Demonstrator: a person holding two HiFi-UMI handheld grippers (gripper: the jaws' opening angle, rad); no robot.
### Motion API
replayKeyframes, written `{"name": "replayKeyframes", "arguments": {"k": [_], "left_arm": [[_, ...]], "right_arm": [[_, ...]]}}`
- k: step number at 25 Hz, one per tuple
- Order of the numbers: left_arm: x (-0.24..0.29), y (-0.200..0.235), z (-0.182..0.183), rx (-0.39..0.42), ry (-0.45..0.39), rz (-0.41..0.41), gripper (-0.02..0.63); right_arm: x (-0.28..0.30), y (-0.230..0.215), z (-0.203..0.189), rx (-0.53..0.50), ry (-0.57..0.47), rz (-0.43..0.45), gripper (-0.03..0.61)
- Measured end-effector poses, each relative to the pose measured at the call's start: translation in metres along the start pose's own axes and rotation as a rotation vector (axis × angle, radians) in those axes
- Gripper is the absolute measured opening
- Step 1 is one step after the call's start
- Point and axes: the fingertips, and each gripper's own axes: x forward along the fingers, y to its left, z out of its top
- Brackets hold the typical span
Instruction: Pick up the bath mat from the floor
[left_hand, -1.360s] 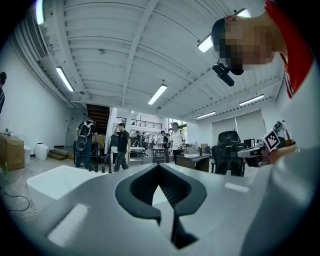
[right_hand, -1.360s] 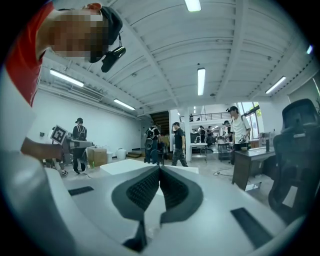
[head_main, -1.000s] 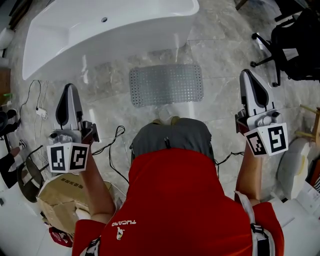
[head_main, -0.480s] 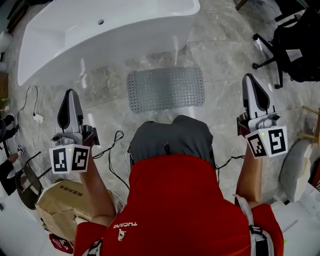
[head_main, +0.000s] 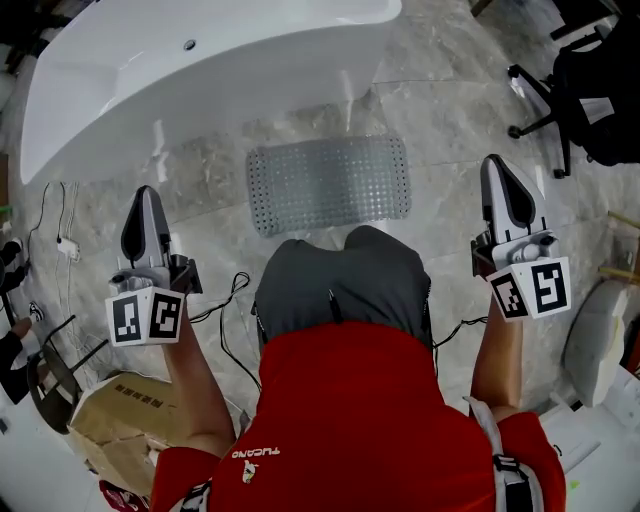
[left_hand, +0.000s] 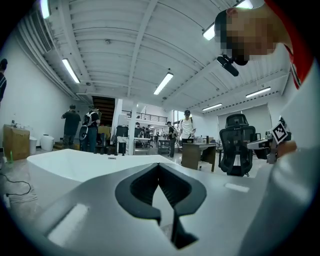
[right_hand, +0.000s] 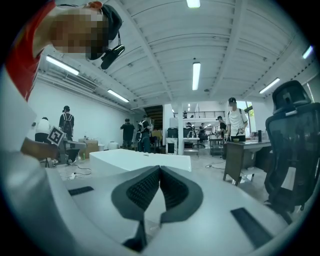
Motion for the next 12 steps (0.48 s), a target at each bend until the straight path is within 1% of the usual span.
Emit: {"name": "replayKeyframes", "arguments": {"k": [8, 12], "left_arm": [[0.02, 0.005, -0.052, 0.002, -0.003, 0.001, 0.005], [0.026, 0.012, -0.085, 0.001, 0.01, 0.008, 0.005]], "right_arm": [[0.014, -0.007, -0.051, -0.005, 0.007, -0.021, 0.002], [0.022, -0.011, -0.084, -0.001, 0.017, -0.031, 0.002]]}}
